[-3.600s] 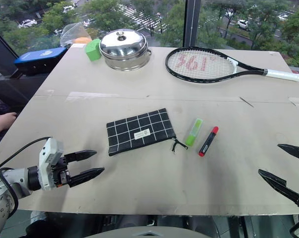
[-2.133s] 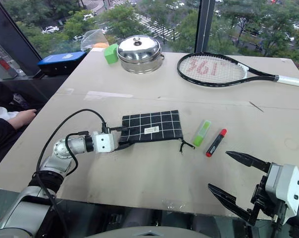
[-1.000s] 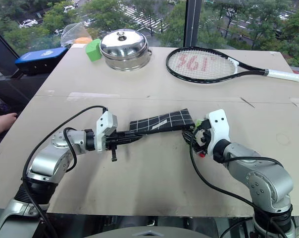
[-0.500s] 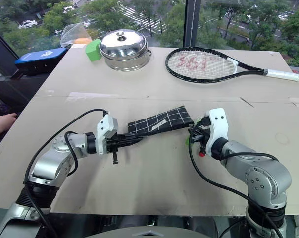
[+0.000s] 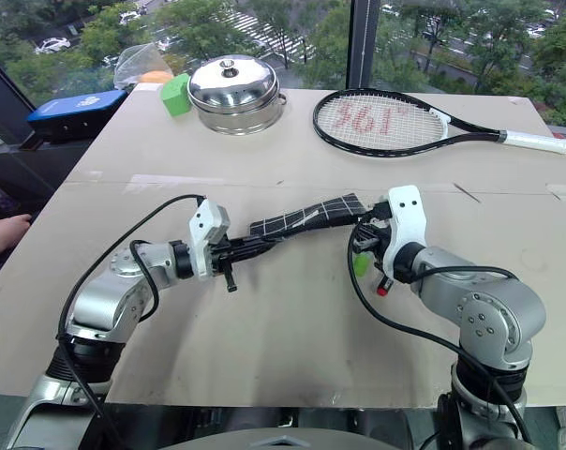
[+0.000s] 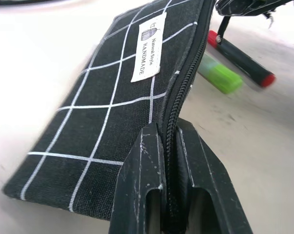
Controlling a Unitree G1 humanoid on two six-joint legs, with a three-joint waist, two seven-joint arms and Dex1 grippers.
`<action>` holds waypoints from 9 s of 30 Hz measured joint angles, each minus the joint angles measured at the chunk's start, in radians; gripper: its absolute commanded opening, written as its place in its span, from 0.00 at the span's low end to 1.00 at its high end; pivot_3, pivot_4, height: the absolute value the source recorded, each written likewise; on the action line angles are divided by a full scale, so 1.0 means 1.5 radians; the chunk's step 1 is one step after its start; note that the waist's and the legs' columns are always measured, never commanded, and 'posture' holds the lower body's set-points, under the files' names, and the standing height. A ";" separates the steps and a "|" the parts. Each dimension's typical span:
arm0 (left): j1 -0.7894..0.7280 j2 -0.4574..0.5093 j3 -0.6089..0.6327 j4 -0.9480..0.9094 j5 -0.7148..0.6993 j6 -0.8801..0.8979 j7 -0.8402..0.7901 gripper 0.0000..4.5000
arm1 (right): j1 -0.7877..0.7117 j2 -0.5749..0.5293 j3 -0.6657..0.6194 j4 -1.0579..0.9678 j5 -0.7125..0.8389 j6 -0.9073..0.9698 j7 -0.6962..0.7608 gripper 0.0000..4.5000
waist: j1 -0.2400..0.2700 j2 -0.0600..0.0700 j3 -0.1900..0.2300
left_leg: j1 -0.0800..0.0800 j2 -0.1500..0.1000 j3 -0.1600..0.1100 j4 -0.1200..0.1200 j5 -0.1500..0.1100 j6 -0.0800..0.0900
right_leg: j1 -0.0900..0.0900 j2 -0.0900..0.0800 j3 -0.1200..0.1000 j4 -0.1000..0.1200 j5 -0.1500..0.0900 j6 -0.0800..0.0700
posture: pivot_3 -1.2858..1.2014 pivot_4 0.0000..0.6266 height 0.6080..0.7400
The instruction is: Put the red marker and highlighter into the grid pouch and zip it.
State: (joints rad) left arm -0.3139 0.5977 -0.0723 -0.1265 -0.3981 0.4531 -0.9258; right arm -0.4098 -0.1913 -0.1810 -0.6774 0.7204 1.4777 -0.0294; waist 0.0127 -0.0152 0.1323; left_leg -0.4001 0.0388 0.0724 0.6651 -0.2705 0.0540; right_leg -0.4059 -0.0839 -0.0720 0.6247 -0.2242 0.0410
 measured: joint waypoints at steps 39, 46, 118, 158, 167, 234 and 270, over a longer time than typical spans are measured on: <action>0.023 -0.032 -0.010 -0.054 -0.013 0.070 0.011 0.00 | -0.079 -0.044 0.110 0.058 -0.092 0.015 0.094 0.02 | -0.002 0.000 0.000 | 0.000 0.000 0.000 0.000 0.000 0.000 | 0.000 0.000 0.000 0.000 0.000 0.000 | 0.52 0.24 1.00; 0.006 -0.049 -0.009 -0.054 -0.026 0.099 0.026 0.00 | -0.079 -0.053 0.124 0.057 -0.095 0.014 0.117 0.02 | -0.002 0.000 0.000 | 0.000 0.000 0.000 0.000 0.000 0.000 | 0.000 0.000 0.000 0.000 0.000 0.000 | 0.52 0.24 1.00; 0.001 -0.095 -0.063 -0.056 -0.067 0.176 0.028 0.00 | -0.035 -0.136 -0.060 0.041 0.181 0.087 0.224 0.02 | 0.000 -0.001 0.001 | -0.001 0.000 0.001 -0.001 0.000 0.000 | -0.001 0.000 0.002 -0.001 -0.001 -0.003 | 0.52 0.24 1.00; -0.042 -0.129 -0.012 -0.041 -0.102 0.232 0.098 0.00 | -0.041 -0.229 0.087 0.147 0.399 -0.099 -0.134 0.02 | -0.001 -0.001 0.001 | -0.001 0.000 0.001 -0.001 0.000 0.000 | -0.002 0.000 0.003 -0.001 0.000 0.000 | 0.52 0.24 1.00; -0.045 -0.114 -0.044 -0.063 -0.042 0.206 0.136 0.00 | -0.121 -0.267 0.200 0.103 0.231 -0.094 -0.079 0.02 | 0.002 -0.001 0.001 | -0.003 0.000 0.001 -0.001 0.000 0.001 | -0.002 0.000 0.002 -0.002 0.000 0.000 | 0.52 0.24 1.00; -0.030 -0.219 -0.037 -0.144 -0.063 0.243 0.250 0.00 | -0.204 -0.321 0.343 0.132 -0.193 -0.122 0.268 0.02 | 0.001 -0.002 0.001 | -0.003 -0.001 0.001 0.002 -0.002 0.003 | -0.002 -0.001 0.001 0.000 0.000 0.000 | 0.52 0.24 1.00; -0.058 -0.286 -0.062 -0.089 -0.008 0.217 0.306 0.00 | -0.205 -0.258 0.360 0.081 -0.226 -0.055 0.272 0.02 | 0.001 -0.002 0.001 | -0.003 -0.001 0.001 0.002 -0.002 0.003 | -0.002 -0.001 0.001 0.000 0.000 0.000 | 0.52 0.24 1.00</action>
State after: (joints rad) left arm -0.4008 0.1685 -0.1659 -0.2602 -0.4102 0.7785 -0.4671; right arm -0.7175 -0.5786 0.3586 -0.5555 0.3821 1.3959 0.3781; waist 0.0137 -0.0177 0.1345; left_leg -0.4038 0.0370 0.0737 0.6685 -0.2728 0.0582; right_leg -0.4084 -0.0851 -0.0700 0.6247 -0.2236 0.0414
